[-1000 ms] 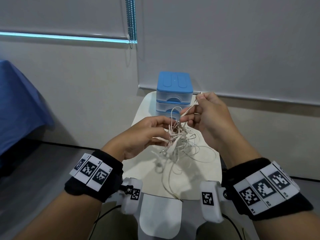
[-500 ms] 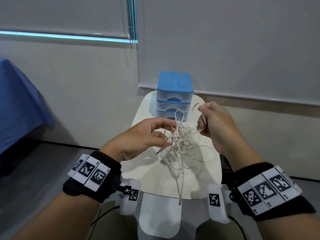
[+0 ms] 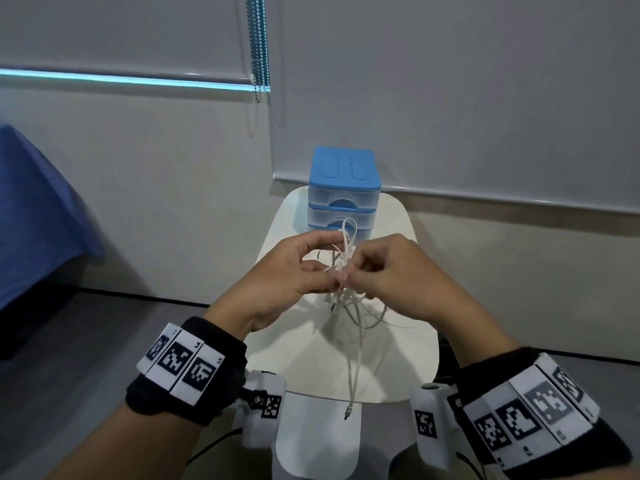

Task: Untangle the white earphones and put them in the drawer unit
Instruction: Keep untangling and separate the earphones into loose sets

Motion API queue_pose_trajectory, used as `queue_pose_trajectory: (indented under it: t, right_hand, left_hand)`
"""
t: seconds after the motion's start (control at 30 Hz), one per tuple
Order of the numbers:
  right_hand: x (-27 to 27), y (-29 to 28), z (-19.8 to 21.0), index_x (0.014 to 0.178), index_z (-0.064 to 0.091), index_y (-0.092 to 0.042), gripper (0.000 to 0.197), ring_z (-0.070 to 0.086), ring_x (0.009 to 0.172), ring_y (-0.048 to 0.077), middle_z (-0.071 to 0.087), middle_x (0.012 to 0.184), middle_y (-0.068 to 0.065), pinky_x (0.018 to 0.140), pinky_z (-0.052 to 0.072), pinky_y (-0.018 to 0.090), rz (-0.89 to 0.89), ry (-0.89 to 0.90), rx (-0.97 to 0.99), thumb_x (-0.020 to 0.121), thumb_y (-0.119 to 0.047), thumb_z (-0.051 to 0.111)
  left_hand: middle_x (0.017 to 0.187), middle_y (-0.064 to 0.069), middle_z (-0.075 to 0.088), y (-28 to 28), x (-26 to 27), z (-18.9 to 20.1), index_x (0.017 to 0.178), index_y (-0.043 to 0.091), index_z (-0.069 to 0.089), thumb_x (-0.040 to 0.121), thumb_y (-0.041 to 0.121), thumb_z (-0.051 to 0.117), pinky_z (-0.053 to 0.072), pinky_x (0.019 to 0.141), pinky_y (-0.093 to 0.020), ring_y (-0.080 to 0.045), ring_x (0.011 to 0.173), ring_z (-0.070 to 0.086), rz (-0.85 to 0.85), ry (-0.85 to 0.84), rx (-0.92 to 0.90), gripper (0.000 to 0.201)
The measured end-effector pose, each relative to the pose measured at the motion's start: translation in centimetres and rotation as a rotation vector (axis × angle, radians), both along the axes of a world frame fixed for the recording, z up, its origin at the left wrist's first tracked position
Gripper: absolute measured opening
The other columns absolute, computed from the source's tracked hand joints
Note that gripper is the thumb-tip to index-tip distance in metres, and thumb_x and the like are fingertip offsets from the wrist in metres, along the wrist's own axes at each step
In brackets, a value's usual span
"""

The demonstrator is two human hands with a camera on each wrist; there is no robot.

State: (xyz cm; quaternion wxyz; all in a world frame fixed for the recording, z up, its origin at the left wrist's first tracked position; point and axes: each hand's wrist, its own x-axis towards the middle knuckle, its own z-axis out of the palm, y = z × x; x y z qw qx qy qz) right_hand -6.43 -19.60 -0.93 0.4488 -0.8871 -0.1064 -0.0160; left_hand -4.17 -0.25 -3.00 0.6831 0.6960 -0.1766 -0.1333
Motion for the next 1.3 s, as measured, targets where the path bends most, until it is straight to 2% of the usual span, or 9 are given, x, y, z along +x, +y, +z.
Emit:
queue_pose_trajectory:
  t: [0.17, 0.33, 0.5, 0.63, 0.7, 0.83, 0.93, 1.07, 1.3]
  right_hand:
    - [0.3, 0.2, -1.0, 0.075, 0.071, -0.02, 0.02, 0.058, 0.059, 0.006, 0.07, 0.069, -0.002, 0.059, 0.046, 0.021, -0.052, -0.022, -0.113, 0.077, -0.03, 0.088]
    - [0.5, 0.6, -0.3, 0.077, 0.071, -0.011, 0.015, 0.057, 0.058, 0.01, 0.072, 0.071, 0.006, 0.052, 0.039, 0.016, -0.015, -0.009, -0.019, 0.086, -0.019, 0.078]
    - [0.7, 0.2, 0.3, 0.077, 0.068, -0.015, 0.014, 0.058, 0.064, 0.016, 0.068, 0.068, -0.001, 0.065, 0.049, 0.038, 0.014, -0.104, 0.141, 0.083, -0.024, 0.076]
    - [0.9, -1.6, -1.3, 0.065, 0.055, -0.013, 0.022, 0.041, 0.056, 0.02, 0.049, 0.058, 0.003, 0.052, 0.034, 0.03, -0.21, -0.077, 0.383, 0.076, -0.027, 0.067]
    - [0.9, -2.2, -2.3, 0.062, 0.059, -0.016, 0.02, 0.044, 0.052, 0.021, 0.053, 0.06, 0.003, 0.05, 0.033, 0.027, -0.231, 0.098, 0.25, 0.078, -0.025, 0.068]
    - [0.6, -0.9, -3.6, 0.086, 0.068, -0.001, 0.018, 0.055, 0.054, 0.018, 0.069, 0.076, 0.009, 0.051, 0.039, 0.025, -0.033, 0.385, -0.098, 0.087, -0.018, 0.073]
    - [0.8, -0.1, -3.2, 0.077, 0.065, -0.003, 0.019, 0.053, 0.059, 0.018, 0.066, 0.07, 0.007, 0.057, 0.04, 0.028, -0.215, 0.145, -0.075, 0.083, -0.018, 0.074]
    - [0.7, 0.3, -1.9, 0.088, 0.062, -0.019, 0.012, 0.051, 0.061, 0.012, 0.058, 0.07, -0.003, 0.059, 0.041, 0.03, -0.423, -0.122, 0.163, 0.084, -0.019, 0.074]
    - [0.6, -0.5, -2.2, 0.066, 0.07, -0.006, 0.032, 0.043, 0.047, 0.007, 0.051, 0.048, -0.006, 0.054, 0.037, 0.026, -0.368, -0.06, 0.01, 0.087, -0.03, 0.076]
  left_hand:
    - [0.13, -0.01, 0.063, 0.1, 0.0, 0.4, 0.122, 0.025, 0.067, 0.09, -0.02, 0.052, 0.06, 0.092, -0.033, -0.018, 0.091, 0.071, 0.076, 0.007, -0.026, 0.057]
    - [0.13, -0.006, 0.066, -0.1, 0.5, 1.5, 0.124, 0.02, 0.068, 0.093, -0.012, 0.062, 0.058, 0.092, -0.035, -0.021, 0.085, 0.071, 0.08, -0.006, -0.089, 0.045]
    - [0.133, -0.008, 0.067, -0.1, 1.4, 2.2, 0.136, 0.007, 0.063, 0.09, -0.002, 0.073, 0.058, 0.085, -0.028, -0.019, 0.089, 0.07, 0.154, 0.014, -0.15, 0.048]
    - [0.134, -0.013, 0.065, 0.2, 1.9, 2.2, 0.132, 0.007, 0.066, 0.09, -0.002, 0.074, 0.057, 0.079, -0.025, -0.019, 0.086, 0.066, 0.199, 0.028, -0.198, 0.043]
    - [0.128, -0.013, 0.066, 0.1, 2.1, 2.1, 0.131, 0.006, 0.066, 0.091, -0.002, 0.072, 0.056, 0.075, -0.022, -0.015, 0.082, 0.067, 0.207, 0.042, -0.218, 0.041]
    - [0.122, -0.011, 0.064, -0.5, 2.1, 1.9, 0.133, 0.004, 0.064, 0.092, -0.002, 0.071, 0.055, 0.073, -0.021, -0.015, 0.08, 0.064, 0.196, 0.056, -0.236, 0.042]
    - [0.123, -0.01, 0.065, -0.5, 2.1, 2.0, 0.133, 0.005, 0.065, 0.092, -0.002, 0.072, 0.054, 0.074, -0.022, -0.017, 0.082, 0.062, 0.181, 0.061, -0.245, 0.042]
    - [0.133, -0.017, 0.064, -0.3, 2.1, 2.3, 0.132, 0.006, 0.066, 0.091, -0.001, 0.072, 0.055, 0.076, -0.022, -0.017, 0.086, 0.064, 0.171, 0.064, -0.255, 0.042]
    - [0.135, -0.019, 0.065, -0.5, 2.3, 2.2, 0.133, 0.005, 0.064, 0.091, -0.004, 0.07, 0.054, 0.073, -0.019, -0.012, 0.084, 0.068, 0.156, 0.068, -0.263, 0.043]
